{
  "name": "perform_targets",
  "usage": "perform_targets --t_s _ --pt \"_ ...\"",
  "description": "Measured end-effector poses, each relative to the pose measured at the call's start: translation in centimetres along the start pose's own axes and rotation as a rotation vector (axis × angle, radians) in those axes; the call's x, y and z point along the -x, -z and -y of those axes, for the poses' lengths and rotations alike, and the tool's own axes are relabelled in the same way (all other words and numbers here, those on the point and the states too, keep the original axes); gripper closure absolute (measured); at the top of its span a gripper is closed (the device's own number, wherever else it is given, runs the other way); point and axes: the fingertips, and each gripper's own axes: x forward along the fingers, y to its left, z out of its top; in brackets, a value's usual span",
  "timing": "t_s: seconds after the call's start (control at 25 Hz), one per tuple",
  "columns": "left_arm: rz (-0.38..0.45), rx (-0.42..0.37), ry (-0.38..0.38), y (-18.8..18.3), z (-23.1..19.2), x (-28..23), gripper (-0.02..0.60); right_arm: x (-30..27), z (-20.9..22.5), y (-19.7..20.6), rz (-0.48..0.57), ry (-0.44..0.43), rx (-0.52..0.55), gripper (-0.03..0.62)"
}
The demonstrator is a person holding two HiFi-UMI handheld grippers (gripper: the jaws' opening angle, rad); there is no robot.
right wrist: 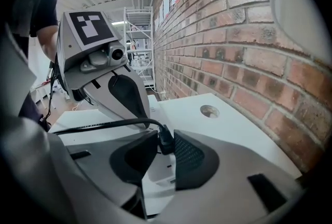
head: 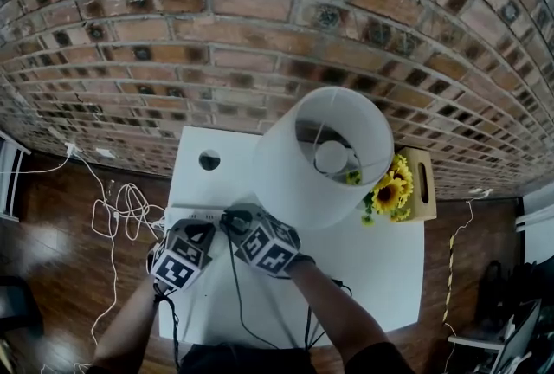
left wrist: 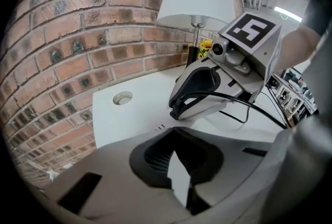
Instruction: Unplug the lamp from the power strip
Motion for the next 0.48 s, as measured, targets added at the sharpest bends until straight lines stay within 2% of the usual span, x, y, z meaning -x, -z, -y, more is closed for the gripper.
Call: perform_targets --t_s 0.2,0.36,0.48 --pt "0.022 0.034 0.015 -0.39 -0.1 0.13 0.566 -0.09 0.16 -0.04 0.007 0.009 -0.051 0.516" --pt "-0.01 0.002 -0.006 0.0 -0.06 -0.05 0.566 0.01 0.21 -0.05 0.012 0.015 -0.096 0.516" --pt "-0.019 0.0 -0.008 -0.07 0.01 -0.15 0.565 0.04 0.46 -0.06 -0.017 0.026 -0.089 0.516"
